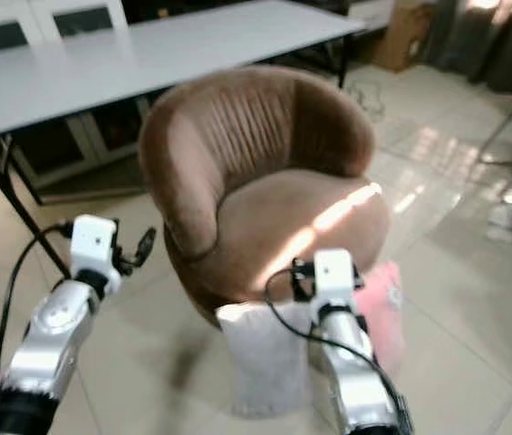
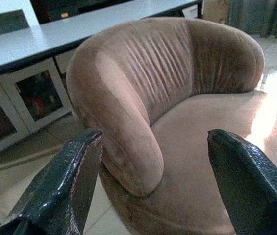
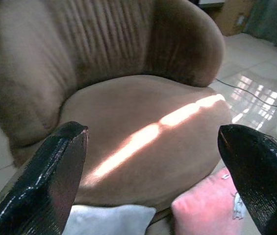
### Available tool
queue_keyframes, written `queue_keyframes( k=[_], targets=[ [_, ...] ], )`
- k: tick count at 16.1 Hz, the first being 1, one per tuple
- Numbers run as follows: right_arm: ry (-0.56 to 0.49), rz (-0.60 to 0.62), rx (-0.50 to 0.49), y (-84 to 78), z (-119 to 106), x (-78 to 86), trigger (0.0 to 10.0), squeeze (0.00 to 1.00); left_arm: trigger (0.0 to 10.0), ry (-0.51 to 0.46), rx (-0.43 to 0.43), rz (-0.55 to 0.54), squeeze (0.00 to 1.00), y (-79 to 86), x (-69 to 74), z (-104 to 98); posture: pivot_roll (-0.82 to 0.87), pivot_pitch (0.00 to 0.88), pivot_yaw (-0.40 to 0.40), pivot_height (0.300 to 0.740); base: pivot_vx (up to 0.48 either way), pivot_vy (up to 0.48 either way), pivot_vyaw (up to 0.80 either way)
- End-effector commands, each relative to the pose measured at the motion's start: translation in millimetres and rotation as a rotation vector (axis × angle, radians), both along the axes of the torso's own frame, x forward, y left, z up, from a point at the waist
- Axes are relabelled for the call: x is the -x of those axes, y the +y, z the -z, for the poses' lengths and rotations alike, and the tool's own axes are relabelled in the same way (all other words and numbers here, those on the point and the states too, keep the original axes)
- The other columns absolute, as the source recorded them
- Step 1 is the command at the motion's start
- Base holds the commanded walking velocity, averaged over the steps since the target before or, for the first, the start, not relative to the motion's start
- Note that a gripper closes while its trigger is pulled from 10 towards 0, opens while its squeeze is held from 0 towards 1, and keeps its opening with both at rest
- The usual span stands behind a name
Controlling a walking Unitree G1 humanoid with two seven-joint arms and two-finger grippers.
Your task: Move the pillow to the sofa from floor
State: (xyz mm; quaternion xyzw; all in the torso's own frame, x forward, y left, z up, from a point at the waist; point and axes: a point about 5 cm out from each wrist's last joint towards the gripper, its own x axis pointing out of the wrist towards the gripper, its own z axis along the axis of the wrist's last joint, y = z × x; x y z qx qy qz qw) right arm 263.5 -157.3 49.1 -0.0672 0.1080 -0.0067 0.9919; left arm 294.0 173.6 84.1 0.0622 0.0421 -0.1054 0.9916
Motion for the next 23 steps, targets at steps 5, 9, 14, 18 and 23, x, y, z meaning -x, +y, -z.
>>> queue_keyframes(
  k=[5, 9, 14, 18, 23],
  targets=[
    [-0.009, 0.056, -0.033, -13.1, -3, 0.6, 10.0, 0.00, 10.0, -0.010, 0.007, 0.028, 0.00, -8.9, -2.6, -2, -0.07, 0.000, 0.054, 0.740, 0.365, 0.000, -0.16],
    [-0.014, 0.079, -0.031, -16.5, -4, 2.5, 10.0, 0.00, 10.0, -0.008, 0.019, 0.031, 0.00, -10.6, -3.6, -1, -0.07, 0.000, 0.059, 0.740, 0.268, 0.000, -0.60],
    [-0.002, 0.071, -0.023, -15.1, -3, 2.2, 10.0, 0.00, 10.0, 0.008, -0.003, 0.039, 0.00, -11.0, -2.5, 4, -0.07, 0.000, 0.049, 0.740, 0.000, 0.000, 0.00],
    [0.008, 0.059, -0.029, -15.1, -2, 2.4, 10.0, 0.00, 10.0, 0.015, 0.000, 0.031, 0.00, -11.8, 0.0, 7, -0.08, 0.000, 0.036, 0.725, 0.000, 0.000, 0.00],
    [0.010, 0.048, -0.032, -13.7, -2, 1.5, 10.0, 0.00, 10.0, 0.017, -0.001, 0.027, 0.00, -12.1, 1.8, 8, -0.07, 0.000, 0.033, 0.675, 0.000, 0.000, 0.00]
  ],
)
